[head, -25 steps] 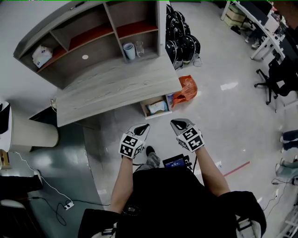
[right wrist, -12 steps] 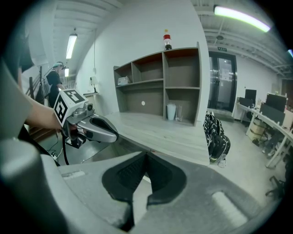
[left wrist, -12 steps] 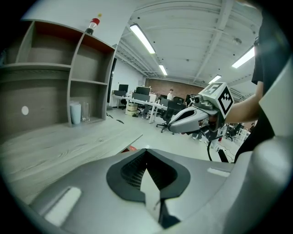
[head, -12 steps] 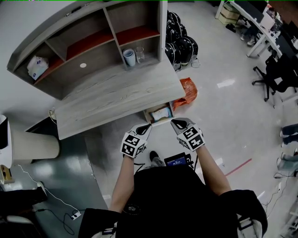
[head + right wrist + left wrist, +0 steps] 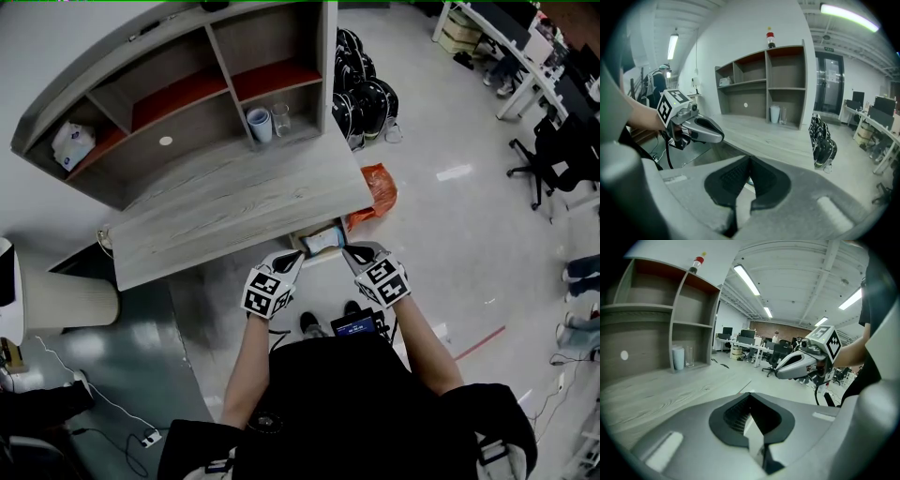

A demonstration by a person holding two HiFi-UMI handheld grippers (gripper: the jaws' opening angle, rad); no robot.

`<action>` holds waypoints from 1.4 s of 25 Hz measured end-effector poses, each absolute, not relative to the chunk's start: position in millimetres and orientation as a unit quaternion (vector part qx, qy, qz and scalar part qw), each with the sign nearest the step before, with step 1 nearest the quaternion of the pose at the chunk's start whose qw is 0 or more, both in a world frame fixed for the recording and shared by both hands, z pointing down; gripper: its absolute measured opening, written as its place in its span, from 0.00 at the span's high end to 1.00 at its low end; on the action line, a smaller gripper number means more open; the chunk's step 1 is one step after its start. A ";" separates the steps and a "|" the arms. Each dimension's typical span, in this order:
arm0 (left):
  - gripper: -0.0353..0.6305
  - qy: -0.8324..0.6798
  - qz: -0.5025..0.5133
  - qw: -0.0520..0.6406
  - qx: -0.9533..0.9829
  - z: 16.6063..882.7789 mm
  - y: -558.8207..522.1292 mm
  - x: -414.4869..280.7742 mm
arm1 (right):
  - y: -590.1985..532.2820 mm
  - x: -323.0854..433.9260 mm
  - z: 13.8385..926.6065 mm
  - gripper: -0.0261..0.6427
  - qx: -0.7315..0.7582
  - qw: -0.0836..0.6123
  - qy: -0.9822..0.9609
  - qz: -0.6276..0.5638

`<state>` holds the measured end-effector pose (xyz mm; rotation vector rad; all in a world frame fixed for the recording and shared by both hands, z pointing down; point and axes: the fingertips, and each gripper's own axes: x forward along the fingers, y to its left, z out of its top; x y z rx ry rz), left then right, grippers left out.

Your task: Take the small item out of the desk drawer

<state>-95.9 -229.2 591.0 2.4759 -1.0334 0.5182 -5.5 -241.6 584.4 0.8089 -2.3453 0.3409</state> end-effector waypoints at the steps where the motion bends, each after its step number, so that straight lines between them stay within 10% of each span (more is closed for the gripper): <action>1: 0.95 -0.375 0.185 0.203 0.885 589.1 -233.7 -95.6 | -245.6 -5.8 582.9 0.96 0.303 0.313 -0.891 0.127; 35: 0.95 -0.432 0.191 0.198 0.859 570.7 -250.7 -62.7 | -276.9 8.3 571.3 0.96 0.220 0.294 -0.924 0.108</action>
